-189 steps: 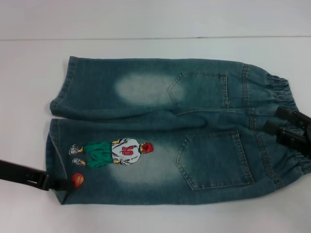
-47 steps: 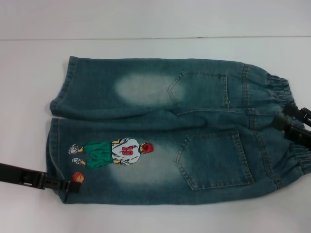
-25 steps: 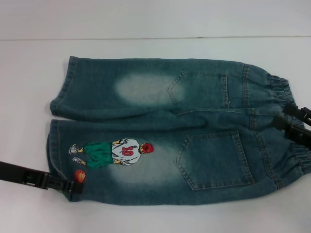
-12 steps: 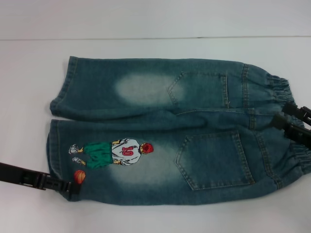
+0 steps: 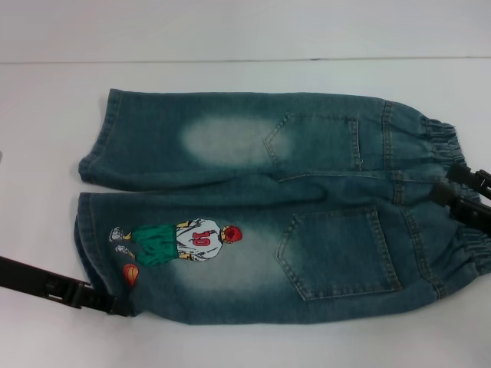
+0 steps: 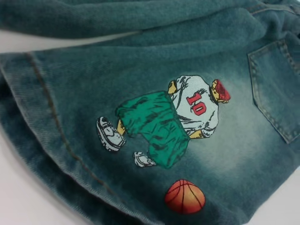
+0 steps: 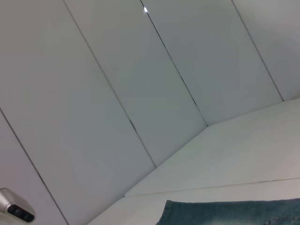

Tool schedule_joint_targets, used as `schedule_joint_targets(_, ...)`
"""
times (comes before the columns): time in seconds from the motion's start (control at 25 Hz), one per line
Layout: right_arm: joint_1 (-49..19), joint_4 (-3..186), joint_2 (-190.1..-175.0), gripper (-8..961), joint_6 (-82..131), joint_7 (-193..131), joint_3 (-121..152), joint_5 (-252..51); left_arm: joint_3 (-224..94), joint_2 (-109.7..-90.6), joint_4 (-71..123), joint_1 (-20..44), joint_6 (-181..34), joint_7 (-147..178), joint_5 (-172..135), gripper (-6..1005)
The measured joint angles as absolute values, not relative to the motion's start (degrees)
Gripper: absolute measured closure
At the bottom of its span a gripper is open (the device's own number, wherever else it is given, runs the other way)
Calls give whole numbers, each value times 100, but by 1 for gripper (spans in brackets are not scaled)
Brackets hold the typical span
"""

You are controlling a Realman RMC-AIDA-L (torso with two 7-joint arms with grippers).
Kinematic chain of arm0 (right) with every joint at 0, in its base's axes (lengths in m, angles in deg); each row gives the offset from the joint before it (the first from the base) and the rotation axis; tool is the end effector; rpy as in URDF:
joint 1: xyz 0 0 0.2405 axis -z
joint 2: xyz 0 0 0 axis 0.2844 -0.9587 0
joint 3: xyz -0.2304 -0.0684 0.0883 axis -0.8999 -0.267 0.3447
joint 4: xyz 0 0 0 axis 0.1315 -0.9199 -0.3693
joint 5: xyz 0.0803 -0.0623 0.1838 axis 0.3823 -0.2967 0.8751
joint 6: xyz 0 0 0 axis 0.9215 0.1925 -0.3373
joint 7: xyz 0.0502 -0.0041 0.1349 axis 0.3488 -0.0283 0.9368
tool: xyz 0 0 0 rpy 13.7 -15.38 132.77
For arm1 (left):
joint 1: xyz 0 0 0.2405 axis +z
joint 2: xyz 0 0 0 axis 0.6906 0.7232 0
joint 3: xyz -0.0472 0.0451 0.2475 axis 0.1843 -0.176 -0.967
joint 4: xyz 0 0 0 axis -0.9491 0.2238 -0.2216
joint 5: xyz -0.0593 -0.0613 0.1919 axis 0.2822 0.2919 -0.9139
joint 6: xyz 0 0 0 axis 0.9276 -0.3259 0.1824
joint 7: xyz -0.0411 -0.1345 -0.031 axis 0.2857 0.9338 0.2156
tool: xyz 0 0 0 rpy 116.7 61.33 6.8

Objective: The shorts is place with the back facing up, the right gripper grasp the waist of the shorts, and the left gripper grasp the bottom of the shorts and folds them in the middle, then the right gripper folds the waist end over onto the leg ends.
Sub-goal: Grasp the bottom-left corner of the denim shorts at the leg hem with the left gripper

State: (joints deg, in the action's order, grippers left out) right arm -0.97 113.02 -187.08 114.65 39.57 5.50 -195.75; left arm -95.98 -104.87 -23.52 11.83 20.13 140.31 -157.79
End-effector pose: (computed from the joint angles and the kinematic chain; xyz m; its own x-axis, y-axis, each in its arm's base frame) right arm 0.3346 0.2509 0.0307 0.4346 -0.3708 -0.8207 -0.7458 -0.6591 -0.0972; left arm -0.3013 0.2962 0.0214 0.4083 0.9128 -0.0093 0.9104 -0.4080 -0.0695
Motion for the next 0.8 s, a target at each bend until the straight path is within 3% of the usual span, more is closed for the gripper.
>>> schedule_joint_targets(0.36, -96, 11302, -18713, 77, 11460, 3957, 550, -19576, -9600, -10471, -2355, 1168, 2019, 14031, -15763, 516)
schedule_joint_targets(0.44, -95, 11302, -18715, 77, 11458, 3957, 550, -19576, -9599, -10471, -2346, 1165, 2002, 14028, -15762, 723)
schedule_joint_targets(0.68, -95, 11302, -18717, 77, 11456, 3957, 550, -19575, -9573, -10470, -2346, 1131, 1983, 14004, -15754, 929)
schedule_joint_targets(0.8, -96, 11302, -18717, 78, 11456, 3957, 550, -19575, -9571, -10473, -2374, 1106, 2015, 13991, -15719, 958)
